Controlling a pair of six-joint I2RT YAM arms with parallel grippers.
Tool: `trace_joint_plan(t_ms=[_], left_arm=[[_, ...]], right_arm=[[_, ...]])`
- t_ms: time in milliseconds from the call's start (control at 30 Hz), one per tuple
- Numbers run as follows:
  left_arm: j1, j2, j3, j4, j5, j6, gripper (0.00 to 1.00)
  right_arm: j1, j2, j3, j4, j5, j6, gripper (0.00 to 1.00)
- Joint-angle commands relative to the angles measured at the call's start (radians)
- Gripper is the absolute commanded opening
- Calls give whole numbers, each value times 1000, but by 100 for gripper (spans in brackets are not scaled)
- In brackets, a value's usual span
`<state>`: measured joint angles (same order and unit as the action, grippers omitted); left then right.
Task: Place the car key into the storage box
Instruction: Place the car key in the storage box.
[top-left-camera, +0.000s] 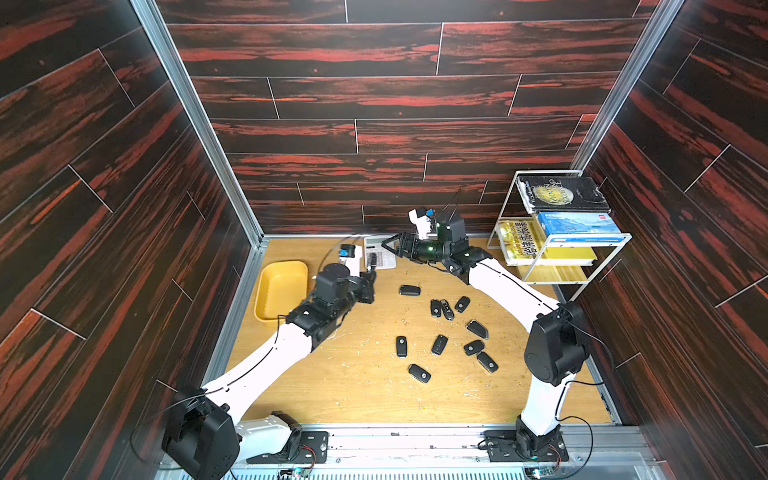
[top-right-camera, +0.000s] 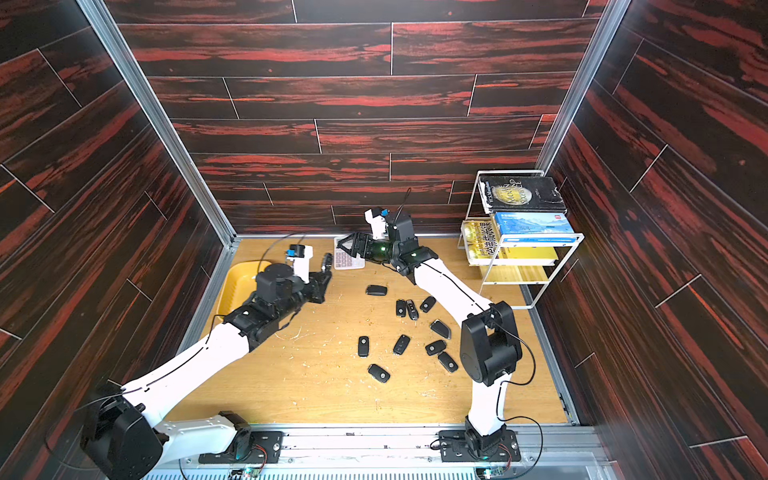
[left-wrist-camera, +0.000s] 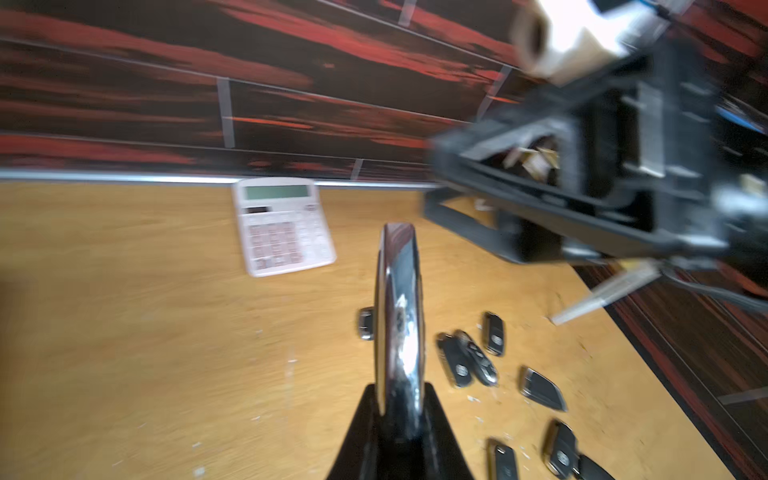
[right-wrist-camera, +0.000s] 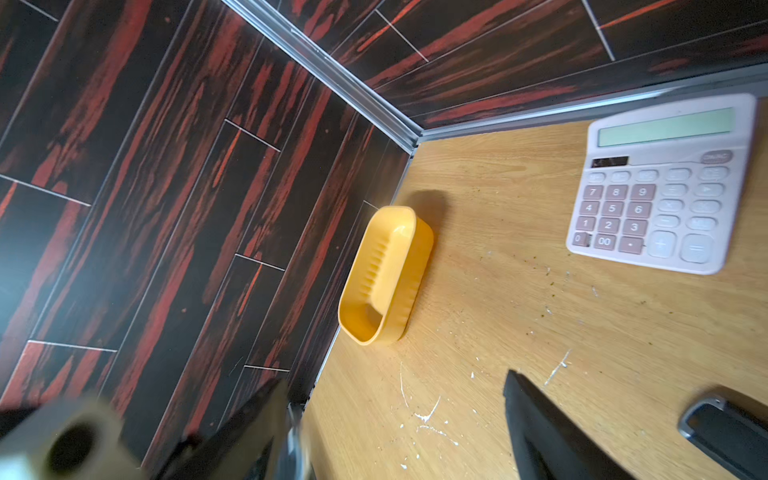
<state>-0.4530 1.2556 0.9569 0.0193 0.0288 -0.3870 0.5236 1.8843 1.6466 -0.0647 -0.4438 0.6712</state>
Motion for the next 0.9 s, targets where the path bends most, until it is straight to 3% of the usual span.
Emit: trace_joint_plan(t_ms=[0, 300, 467, 867], left_arm=[[82, -40, 15, -132, 27, 0, 13], [233, 0, 86, -318, 52, 29, 13], [353, 98, 158, -419, 52, -1, 13], [535, 377, 467, -799, 55, 126, 16]], right_arm=[[-8, 14, -9, -24, 20, -23, 86], [-42, -18, -137, 31, 1, -25, 86], [-43, -56, -210, 53, -17, -31, 86], [-43, -149, -364, 92, -71, -54, 86]])
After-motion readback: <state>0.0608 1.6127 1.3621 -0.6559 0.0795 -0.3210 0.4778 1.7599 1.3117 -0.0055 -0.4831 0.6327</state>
